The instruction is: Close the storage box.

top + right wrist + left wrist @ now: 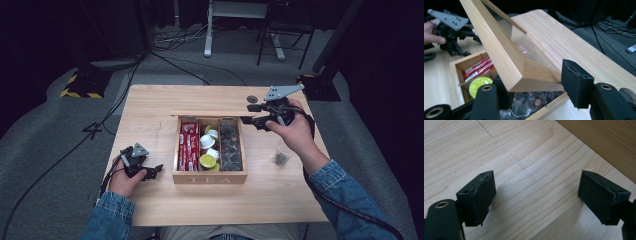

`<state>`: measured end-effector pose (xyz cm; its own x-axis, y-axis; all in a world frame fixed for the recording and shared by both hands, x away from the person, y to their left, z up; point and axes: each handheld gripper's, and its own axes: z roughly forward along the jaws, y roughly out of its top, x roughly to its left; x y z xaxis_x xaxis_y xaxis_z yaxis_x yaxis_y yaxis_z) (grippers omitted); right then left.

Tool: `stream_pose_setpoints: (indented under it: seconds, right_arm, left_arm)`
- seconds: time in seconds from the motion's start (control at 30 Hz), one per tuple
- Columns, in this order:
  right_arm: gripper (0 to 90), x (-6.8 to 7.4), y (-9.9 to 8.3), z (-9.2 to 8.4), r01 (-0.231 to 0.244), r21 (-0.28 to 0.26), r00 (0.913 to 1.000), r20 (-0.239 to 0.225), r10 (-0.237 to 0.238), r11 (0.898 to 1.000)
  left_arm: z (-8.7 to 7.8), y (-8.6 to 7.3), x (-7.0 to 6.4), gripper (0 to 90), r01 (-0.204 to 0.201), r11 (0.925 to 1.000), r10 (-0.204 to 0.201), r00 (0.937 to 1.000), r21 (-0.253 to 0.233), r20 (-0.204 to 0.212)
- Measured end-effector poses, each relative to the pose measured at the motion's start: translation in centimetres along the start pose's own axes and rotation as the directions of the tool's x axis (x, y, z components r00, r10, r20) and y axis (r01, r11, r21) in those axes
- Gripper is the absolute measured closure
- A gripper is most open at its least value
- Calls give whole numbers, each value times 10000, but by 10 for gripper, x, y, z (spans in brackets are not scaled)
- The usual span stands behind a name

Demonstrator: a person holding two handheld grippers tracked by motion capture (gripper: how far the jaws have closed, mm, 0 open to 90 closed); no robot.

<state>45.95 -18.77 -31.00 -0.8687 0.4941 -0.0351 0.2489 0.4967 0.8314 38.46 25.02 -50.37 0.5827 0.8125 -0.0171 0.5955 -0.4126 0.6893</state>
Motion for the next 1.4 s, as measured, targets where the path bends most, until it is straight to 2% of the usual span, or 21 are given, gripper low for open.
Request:
stream_pose_setpoints:
  seconds: [0.6, 0.9, 1.17, 1.33, 1.4]
  right_arm:
    - [350, 27, -34, 5, 883, 453, 9960, 104, -889, 9951]
    - [339, 39, -49, 9, 1259, 638, 9915, 253, -1277, 9900]
    - [341, 49, -59, 12, 1975, 852, 9779, 525, -2024, 9766]
    - [332, 55, -67, 15, 2301, 1032, 9689, 686, -2377, 9677]
    - [324, 57, -70, 16, 2326, 1084, 9680, 709, -2409, 9665]
  left_arm:
    - [0, 0, 0, 152, -2, 10000, 2, 10000, -16, -5]
    - [0, 0, 0, 152, 6, 10000, -6, 10000, -22, -16]
    - [0, 0, 0, 152, 10, 10000, -10, 10000, 0, -14]
    - [0, 0, 0, 152, 27, 10000, -27, 10000, 6, -5]
    - [0, 0, 0, 152, -5, 10000, 5, 10000, 11, -17]
